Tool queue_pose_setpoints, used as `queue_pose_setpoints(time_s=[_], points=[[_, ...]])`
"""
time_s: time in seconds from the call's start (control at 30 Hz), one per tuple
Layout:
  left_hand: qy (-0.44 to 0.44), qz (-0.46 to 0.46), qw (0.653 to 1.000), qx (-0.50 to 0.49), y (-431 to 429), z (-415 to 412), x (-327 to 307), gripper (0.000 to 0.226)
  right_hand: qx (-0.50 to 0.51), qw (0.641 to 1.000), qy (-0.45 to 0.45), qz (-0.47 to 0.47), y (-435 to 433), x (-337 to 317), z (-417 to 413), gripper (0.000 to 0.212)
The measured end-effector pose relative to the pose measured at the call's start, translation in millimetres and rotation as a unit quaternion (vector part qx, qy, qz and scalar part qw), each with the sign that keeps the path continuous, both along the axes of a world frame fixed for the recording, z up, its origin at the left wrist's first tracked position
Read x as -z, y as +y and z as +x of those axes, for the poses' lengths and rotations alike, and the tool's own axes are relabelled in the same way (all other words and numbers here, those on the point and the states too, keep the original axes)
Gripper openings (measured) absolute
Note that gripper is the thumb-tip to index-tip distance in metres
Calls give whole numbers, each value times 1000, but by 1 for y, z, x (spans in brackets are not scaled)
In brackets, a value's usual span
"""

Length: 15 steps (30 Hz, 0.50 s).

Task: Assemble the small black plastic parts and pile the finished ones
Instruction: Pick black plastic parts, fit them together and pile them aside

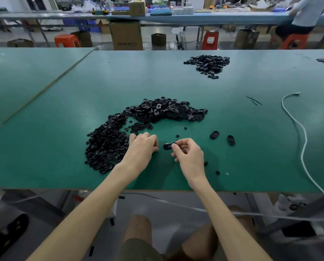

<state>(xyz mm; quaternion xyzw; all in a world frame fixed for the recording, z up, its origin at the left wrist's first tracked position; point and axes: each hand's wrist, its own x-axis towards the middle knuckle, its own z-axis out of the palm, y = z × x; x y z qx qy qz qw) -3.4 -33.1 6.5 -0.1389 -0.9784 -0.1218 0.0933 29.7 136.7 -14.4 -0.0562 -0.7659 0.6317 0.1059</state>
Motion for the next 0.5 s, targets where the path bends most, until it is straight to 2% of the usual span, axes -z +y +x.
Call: queue_pose_setpoints(time_s=[0.13,0.2,0.27,0.37,0.5], points=[[23,-2,1000,-1,1,5,1,9,2,1000,2,-2,0,-1,0,6],[29,29,999,5,2,6,2,9,6,1000,2,-13,0,-2,1,6],[14,132,991,1,7,6,3,8,13,1000,2,-25,1,-2,1,5],[-40,350,935,-33,20,5,2,11,30,999,3,-38,2,-4,1,7],[-46,453,890,-36,37,3,7,14,40,998,-1,-48,2,-5,2,9]])
